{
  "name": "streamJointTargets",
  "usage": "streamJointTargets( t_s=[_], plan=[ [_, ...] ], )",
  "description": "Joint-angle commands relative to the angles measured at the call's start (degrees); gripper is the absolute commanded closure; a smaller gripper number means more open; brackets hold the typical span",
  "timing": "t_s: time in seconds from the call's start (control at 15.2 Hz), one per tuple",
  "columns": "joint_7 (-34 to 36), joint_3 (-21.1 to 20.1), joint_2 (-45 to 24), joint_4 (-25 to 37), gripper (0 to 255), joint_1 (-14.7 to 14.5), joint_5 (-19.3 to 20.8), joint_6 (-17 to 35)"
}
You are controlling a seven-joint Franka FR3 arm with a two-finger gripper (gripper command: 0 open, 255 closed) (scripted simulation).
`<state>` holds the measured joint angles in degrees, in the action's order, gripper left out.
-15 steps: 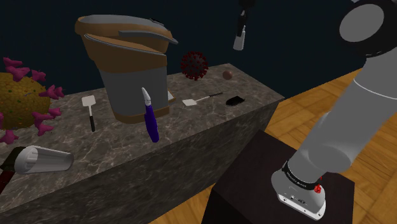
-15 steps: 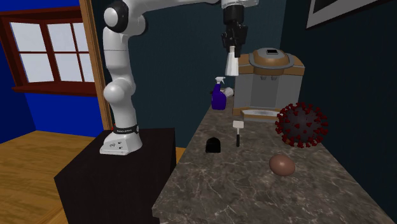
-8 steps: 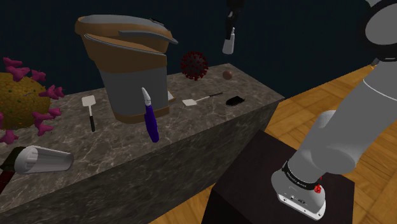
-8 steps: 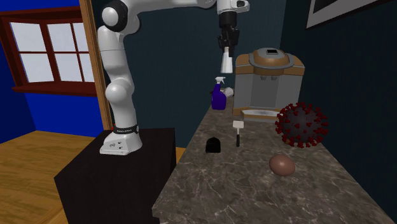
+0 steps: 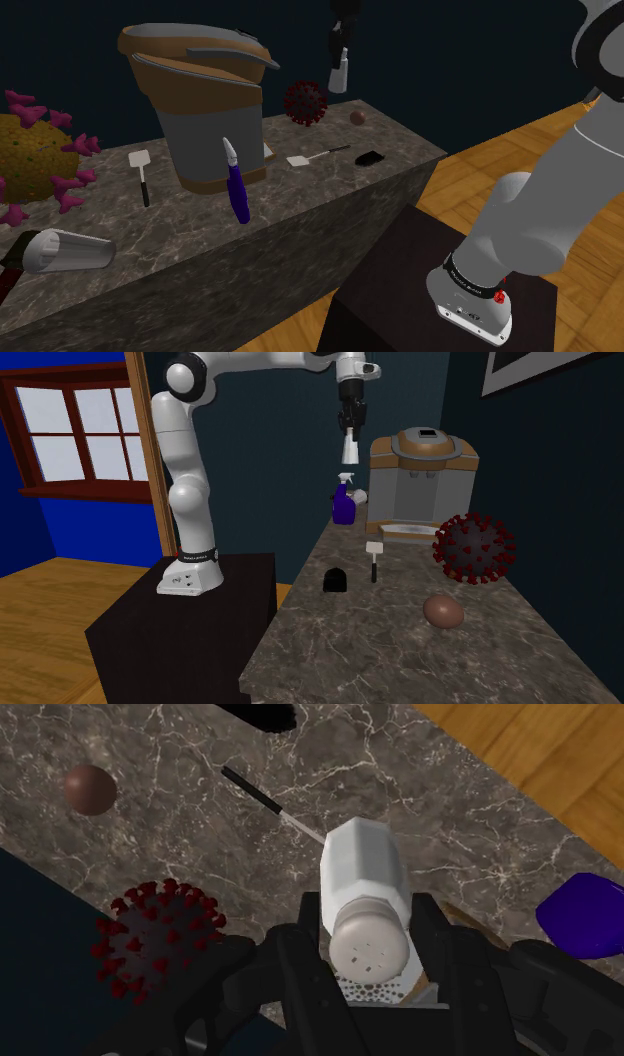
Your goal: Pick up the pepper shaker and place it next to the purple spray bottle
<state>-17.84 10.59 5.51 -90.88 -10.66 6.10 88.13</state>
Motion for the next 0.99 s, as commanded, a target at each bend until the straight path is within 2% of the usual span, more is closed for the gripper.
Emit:
streamJointTargets(
  t_s=[0.0, 0.46, 0.92],
  plan=[
    [3.1, -1.7, -0.3, 0.3, 255, -1.4, -0.1, -0.3],
    [12.5, -6.8, -3.4, 4.0, 255, -5.7, -0.4, -1.9],
    [21.4, -11.3, -9.5, 11.8, 255, -10.3, -0.3, -4.4]
  ],
)
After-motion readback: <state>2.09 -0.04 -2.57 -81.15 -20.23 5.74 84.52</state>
